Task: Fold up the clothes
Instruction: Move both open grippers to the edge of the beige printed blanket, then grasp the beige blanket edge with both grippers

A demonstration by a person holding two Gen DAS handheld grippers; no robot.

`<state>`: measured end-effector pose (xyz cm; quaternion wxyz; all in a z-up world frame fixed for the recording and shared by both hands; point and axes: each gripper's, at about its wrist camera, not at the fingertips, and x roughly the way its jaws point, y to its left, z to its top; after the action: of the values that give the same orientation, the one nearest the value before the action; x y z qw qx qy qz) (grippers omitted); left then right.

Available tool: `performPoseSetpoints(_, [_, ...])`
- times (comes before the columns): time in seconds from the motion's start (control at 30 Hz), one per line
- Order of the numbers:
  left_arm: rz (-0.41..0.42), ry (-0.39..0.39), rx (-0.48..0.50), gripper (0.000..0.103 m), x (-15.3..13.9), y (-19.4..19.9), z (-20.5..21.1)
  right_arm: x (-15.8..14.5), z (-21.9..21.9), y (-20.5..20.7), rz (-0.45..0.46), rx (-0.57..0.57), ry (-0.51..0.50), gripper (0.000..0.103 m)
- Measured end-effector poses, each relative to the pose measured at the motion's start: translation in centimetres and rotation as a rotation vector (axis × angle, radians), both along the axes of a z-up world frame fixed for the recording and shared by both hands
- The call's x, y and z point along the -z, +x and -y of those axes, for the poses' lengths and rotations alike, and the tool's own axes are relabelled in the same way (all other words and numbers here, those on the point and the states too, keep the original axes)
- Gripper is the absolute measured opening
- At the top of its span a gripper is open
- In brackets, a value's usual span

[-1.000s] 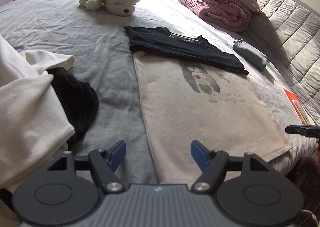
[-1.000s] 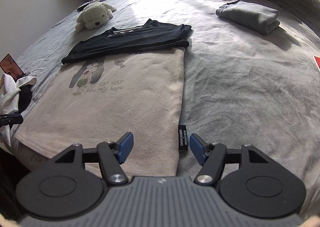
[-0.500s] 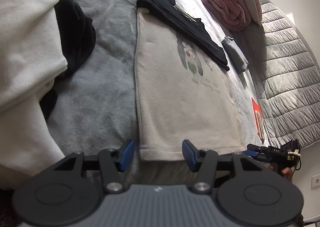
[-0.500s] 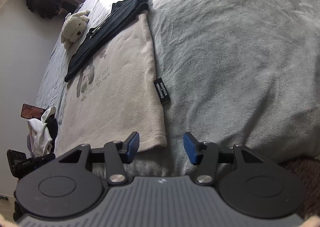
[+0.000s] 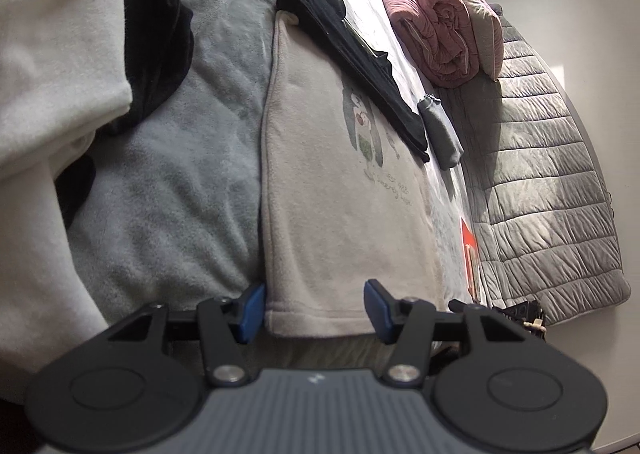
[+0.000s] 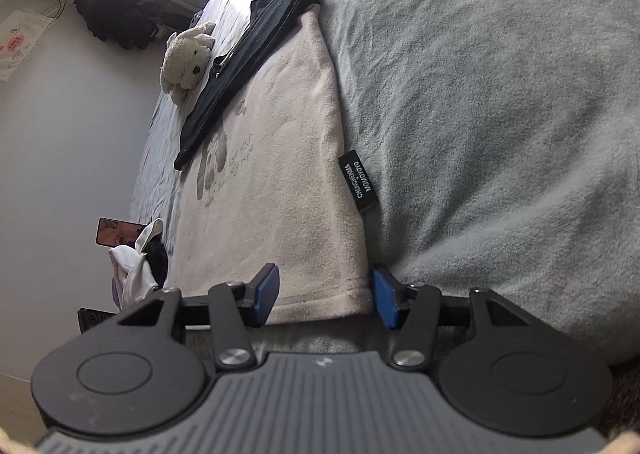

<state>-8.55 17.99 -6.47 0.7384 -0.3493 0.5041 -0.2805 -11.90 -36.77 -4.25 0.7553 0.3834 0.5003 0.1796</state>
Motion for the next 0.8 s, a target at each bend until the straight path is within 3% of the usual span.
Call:
performPoseSetpoints(0.1, [0.012,-0.003,0.021,0.041,0.3,0.0,0.4,0.1,-0.5,0.1,0.01,-0.026,0.002,0.05])
performPoseSetpoints(0.17, [0.0,-0.004,0.028,0.023,0.7,0.0,0.8,0.4,-0.7,0.1,0.001,-0.043,0.014,0.031])
performPoseSetpoints(0.23, [-0.004,0.0,0.017,0.014,1.1,0.0,0.8,0.8,-0.7,0.2,-0.012,-0.045,0.035,0.022])
performPoseSetpoints(0.33, [-0.011,-0.024,0.009,0.011,1.2,0.0,0.5,1.1,-0.6,0.3,-0.019,-0.039,0.063,0.013])
performPoseSetpoints(0.8, [0.064,-0.146,-0.023,0.01,-1.6,1.4,0.2,-2.4,-0.5,2.7,0.109,-0.024,0.124,0.011])
